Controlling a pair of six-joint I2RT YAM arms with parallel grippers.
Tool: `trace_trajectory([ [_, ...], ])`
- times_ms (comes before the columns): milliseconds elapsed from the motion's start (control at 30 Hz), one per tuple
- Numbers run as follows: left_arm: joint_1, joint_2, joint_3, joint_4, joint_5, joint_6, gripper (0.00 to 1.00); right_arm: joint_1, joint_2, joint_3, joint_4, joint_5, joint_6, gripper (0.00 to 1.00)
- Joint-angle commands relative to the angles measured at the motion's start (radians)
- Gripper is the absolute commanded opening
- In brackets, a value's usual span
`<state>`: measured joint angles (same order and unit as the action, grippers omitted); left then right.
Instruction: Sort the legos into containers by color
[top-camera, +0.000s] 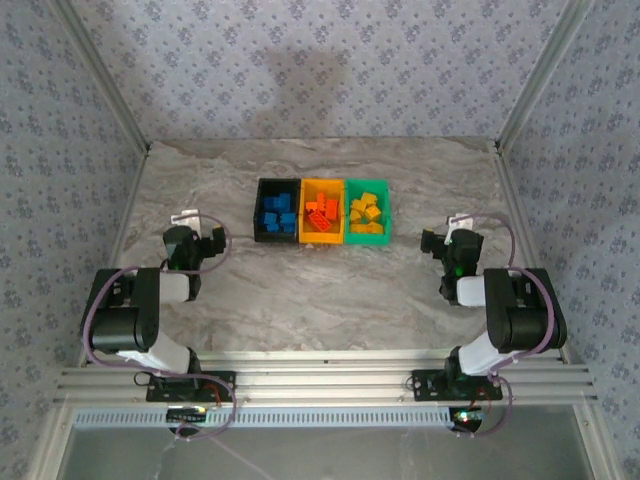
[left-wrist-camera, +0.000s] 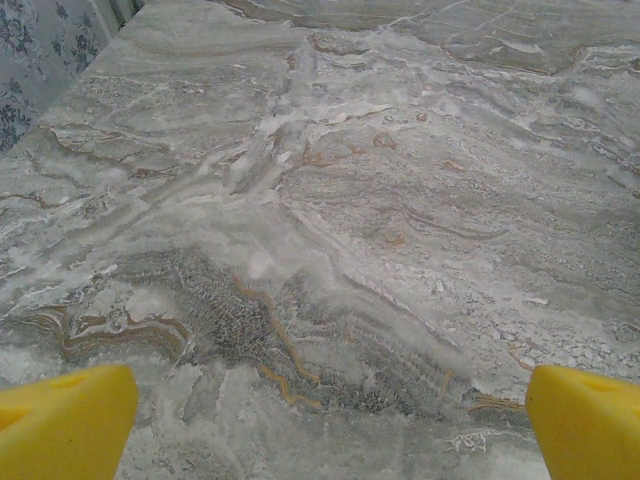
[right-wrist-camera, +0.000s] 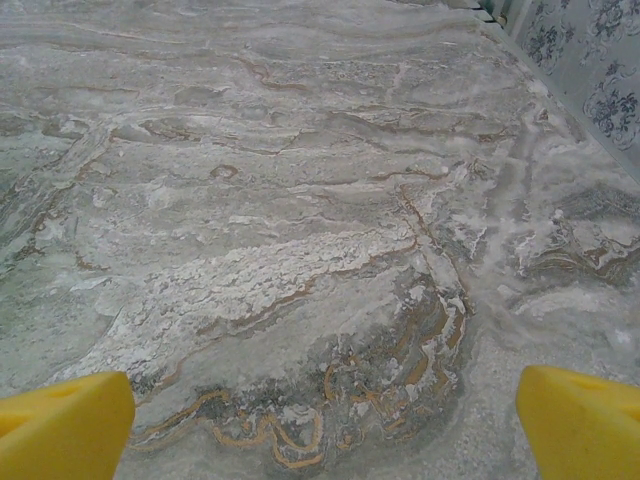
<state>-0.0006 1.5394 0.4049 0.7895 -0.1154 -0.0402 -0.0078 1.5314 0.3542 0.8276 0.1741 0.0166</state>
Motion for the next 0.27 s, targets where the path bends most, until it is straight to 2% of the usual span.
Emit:
trace_trajectory([
  [0,0.004,-0.003,0.006,0.034,0.02,0.011,1.0,-0.002,-0.008,0.017,0.025,-0.006,-0.014,1.0],
  [233,0.004,-0.003,0.006,0.034,0.02,0.011,1.0,-0.003,-0.008,0.017,0.025,-0.005,-0.014,1.0],
])
